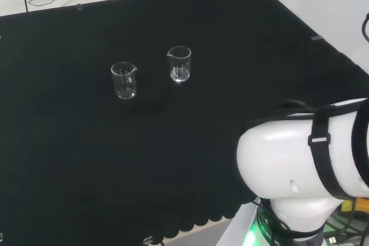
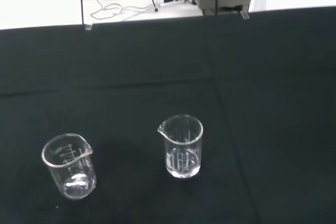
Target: Pick up the beaker on the right.
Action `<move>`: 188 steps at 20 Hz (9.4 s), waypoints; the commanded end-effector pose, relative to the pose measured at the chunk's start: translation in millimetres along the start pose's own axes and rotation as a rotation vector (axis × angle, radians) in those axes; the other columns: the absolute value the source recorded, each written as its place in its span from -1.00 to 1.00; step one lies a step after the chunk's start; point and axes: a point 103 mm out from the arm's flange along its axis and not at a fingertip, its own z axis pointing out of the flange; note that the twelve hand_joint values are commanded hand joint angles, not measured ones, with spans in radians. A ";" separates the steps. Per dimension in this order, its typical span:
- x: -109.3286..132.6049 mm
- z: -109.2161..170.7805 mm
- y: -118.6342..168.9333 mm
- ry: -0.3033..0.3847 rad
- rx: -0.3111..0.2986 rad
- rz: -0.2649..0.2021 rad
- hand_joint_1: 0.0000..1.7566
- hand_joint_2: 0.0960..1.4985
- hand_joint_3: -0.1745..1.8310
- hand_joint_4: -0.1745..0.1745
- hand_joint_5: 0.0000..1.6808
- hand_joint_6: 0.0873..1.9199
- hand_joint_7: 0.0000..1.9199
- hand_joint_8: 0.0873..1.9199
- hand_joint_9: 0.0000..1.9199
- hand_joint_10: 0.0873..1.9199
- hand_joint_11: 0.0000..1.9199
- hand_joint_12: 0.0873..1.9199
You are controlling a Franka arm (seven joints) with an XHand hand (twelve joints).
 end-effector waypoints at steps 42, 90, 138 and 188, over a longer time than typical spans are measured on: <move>-87.3 295.5 213.4 0.376 0.231 -0.065 -0.09 -0.17 -0.24 -0.21 -0.58 -1.00 -0.89 -0.42 -0.72 -0.34 -1.00 0.42; -53.3 387.6 233.5 0.714 0.166 -0.330 0.05 -0.40 -0.16 -0.34 -0.35 -1.00 -0.64 -0.33 -0.54 -0.38 -0.99 0.44; -31.8 410.4 248.6 0.810 0.134 -0.356 0.08 -0.43 -0.12 -0.32 -0.50 -0.49 -0.60 -0.30 -0.48 -0.41 -0.95 0.43; -15.7 414.5 245.7 0.778 0.058 -0.250 0.07 -0.36 -0.18 -0.37 -0.46 -0.39 -0.53 -0.27 -0.41 -0.41 -0.91 0.43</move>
